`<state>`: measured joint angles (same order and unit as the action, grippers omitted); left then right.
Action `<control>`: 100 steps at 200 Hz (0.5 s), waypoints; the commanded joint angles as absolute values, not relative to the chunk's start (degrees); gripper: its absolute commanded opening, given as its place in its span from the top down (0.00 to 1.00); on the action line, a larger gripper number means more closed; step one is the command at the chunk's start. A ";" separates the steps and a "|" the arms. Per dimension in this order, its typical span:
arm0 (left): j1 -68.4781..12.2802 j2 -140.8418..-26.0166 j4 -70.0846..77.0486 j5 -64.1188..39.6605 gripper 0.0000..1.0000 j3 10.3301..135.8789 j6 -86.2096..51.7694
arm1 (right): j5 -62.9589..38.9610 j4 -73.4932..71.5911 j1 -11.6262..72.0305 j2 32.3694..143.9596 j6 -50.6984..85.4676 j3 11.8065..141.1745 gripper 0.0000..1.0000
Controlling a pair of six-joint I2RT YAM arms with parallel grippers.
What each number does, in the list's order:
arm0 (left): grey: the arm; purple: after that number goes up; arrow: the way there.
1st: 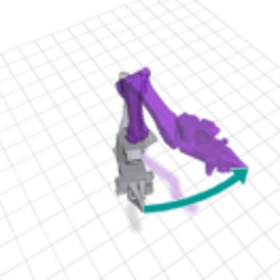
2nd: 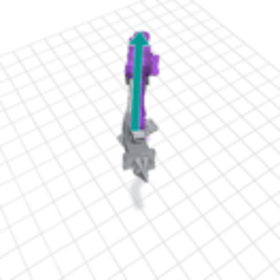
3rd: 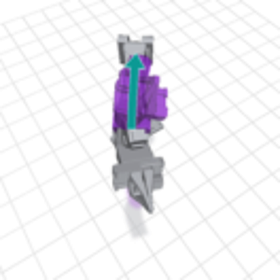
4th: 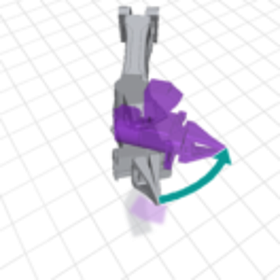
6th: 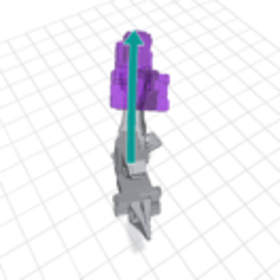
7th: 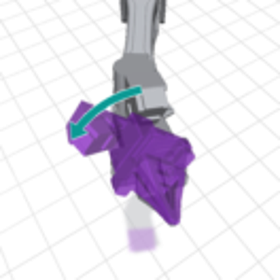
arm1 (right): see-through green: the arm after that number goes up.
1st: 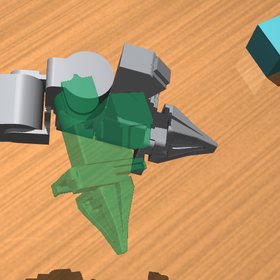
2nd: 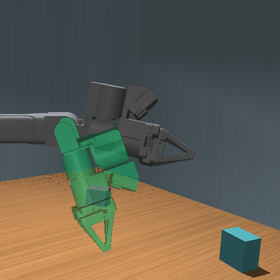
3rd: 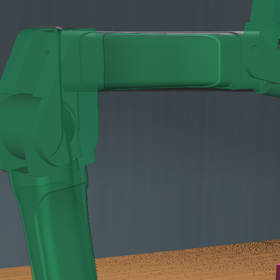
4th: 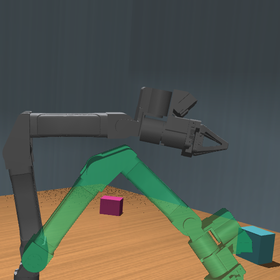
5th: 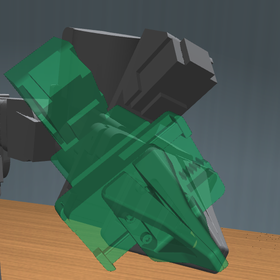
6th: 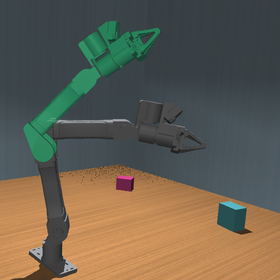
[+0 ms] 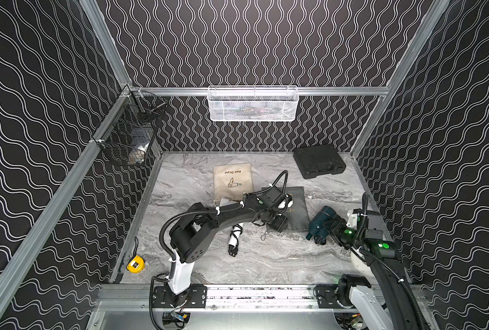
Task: Pack away hair dryers
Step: Move the drawstring bag to the center of the board, then open the drawstring bag at the center of the board.
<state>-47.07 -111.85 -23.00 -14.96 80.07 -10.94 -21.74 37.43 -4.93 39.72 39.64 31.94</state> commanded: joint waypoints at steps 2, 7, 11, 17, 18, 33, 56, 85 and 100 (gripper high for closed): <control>-47.11 -112.65 -27.05 -15.82 0.46 80.54 -4.81 | -22.39 36.49 -4.92 39.03 39.97 31.60 0.96; -47.11 -113.39 -27.51 -15.74 0.47 80.76 -4.20 | -22.56 36.43 -4.92 38.94 39.94 31.55 0.96; -47.11 -114.10 -27.94 -15.66 0.49 81.04 -3.72 | -22.73 36.39 -4.92 38.94 39.91 31.49 0.96; -47.11 -115.14 -28.56 -15.43 0.51 81.56 -3.16 | -22.91 36.43 -4.92 38.94 39.86 31.47 0.96; -47.11 -115.32 -28.65 -15.41 0.51 81.65 -3.03 | -22.93 36.41 -4.92 38.98 39.84 31.51 0.96; -47.11 -117.42 -29.25 -14.63 0.57 82.52 -2.63 | -23.35 36.80 -4.92 38.94 39.55 31.72 0.96; -47.11 -119.09 -26.76 -16.07 0.61 82.10 -3.87 | -24.29 37.09 -4.91 38.20 39.29 31.66 0.96; -47.11 -121.99 -23.63 -22.23 0.65 81.68 -7.19 | -24.37 37.44 -4.89 36.99 39.63 30.78 0.96; -47.10 -122.75 -20.89 -25.83 0.66 80.88 -9.93 | -23.77 37.81 -4.92 36.41 39.98 30.59 0.96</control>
<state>-47.05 -120.73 -20.99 -20.60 82.08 -6.17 -23.27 37.98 -4.93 37.21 39.64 30.72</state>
